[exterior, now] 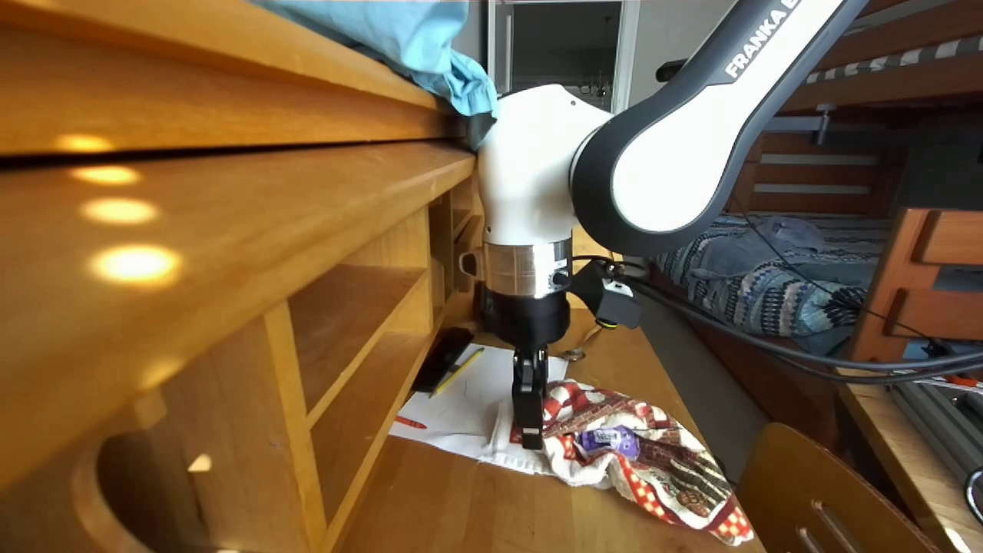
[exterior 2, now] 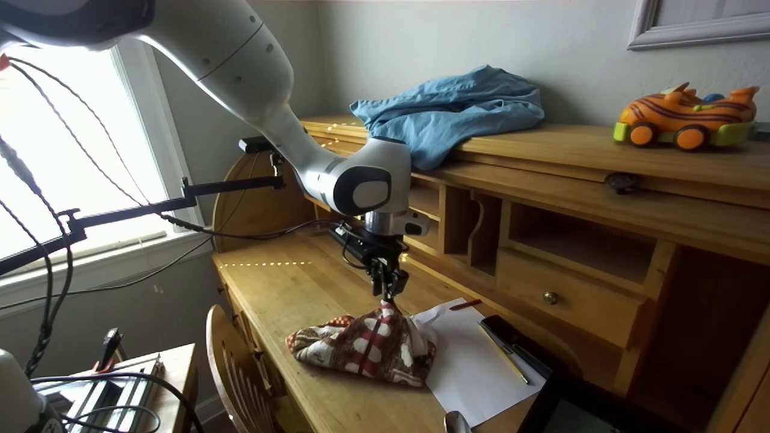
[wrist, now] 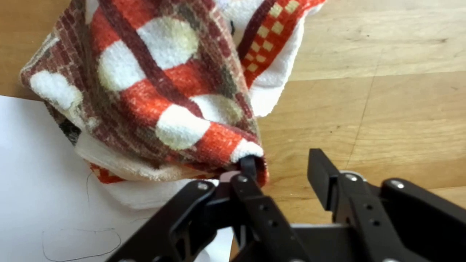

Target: Put the purple object on the cloth then move the cloth to the right and cover the purple object

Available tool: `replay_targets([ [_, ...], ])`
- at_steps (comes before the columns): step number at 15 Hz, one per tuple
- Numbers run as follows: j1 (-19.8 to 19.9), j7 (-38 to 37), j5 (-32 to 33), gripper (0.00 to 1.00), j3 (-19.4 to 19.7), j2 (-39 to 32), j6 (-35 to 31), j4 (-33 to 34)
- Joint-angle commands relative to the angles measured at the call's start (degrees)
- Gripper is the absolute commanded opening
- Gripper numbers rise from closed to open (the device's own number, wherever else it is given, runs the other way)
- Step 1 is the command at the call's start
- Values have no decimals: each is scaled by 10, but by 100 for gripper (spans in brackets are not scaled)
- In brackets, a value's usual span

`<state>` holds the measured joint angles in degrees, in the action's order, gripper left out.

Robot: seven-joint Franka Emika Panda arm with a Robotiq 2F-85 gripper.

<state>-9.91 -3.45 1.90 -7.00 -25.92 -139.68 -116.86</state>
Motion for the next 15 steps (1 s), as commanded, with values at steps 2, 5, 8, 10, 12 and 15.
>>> replay_targets([
  [2,-16,-9,3,81,-5,25,34,5],
  [5,-25,-28,4,100,-4,44,61,5],
  [8,-36,-76,5,100,0,63,129,15],
  [10,-43,-117,9,100,3,73,174,23],
  [12,-47,-155,10,100,3,78,221,30],
  [15,-50,-209,14,100,5,82,297,34],
])
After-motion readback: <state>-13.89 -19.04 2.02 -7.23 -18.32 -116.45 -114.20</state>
